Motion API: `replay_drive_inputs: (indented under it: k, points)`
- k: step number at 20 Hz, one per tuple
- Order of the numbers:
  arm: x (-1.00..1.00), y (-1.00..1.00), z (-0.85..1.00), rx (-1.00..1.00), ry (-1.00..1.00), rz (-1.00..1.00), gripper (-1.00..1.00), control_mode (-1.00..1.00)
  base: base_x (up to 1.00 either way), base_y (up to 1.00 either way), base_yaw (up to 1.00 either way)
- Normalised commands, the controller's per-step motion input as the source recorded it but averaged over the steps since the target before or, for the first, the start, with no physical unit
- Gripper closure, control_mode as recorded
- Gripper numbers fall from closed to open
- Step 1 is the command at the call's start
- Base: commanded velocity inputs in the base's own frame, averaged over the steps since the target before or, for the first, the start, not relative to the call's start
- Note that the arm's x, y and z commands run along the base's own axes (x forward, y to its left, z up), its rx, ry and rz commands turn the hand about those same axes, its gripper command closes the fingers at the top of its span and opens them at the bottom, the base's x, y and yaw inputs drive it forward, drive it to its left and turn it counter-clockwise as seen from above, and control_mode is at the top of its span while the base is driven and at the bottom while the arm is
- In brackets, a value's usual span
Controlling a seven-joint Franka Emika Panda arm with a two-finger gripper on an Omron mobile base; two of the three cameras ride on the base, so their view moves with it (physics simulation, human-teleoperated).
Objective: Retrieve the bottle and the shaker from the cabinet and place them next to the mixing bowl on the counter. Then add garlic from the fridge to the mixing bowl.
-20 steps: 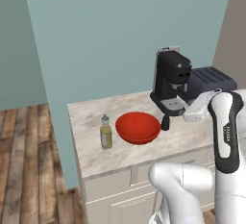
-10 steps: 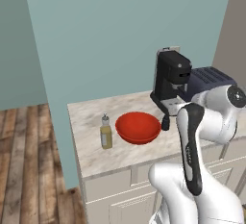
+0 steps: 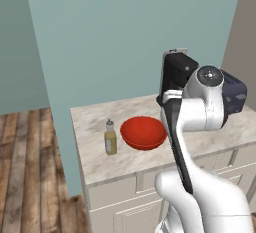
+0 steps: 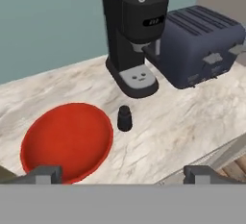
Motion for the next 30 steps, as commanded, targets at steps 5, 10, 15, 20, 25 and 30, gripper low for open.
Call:
replay_drive_inputs:
  k: [5,10,15,20,25,30]
  points:
    - [-0.45,0.09,0.14,0.15,-0.13,0.03,-1.00,-1.00,0.00,0.00,0.00]
    - [-0.88,0.29,0.33,0.11,-0.13,0.17,-1.00,-1.00,0.00,0.00,0.00]
    - [-0.73,0.13,0.33,0.05,-0.14,0.13,-1.00,-1.00,0.00,0.00,0.00]
    - [-0.52,0.00,0.61,0.01,-0.06,0.04,-1.00,-1.00,0.00,0.00,0.00]
    - [-0.22,0.00,0.27,-0.01,-0.05,0.02,-1.00,-1.00,0.00,0.00,0.00]
    - [-0.03,0.01,-0.07,-0.08,-0.19,0.00,-1.00,-1.00,0.00,0.00,0.00]
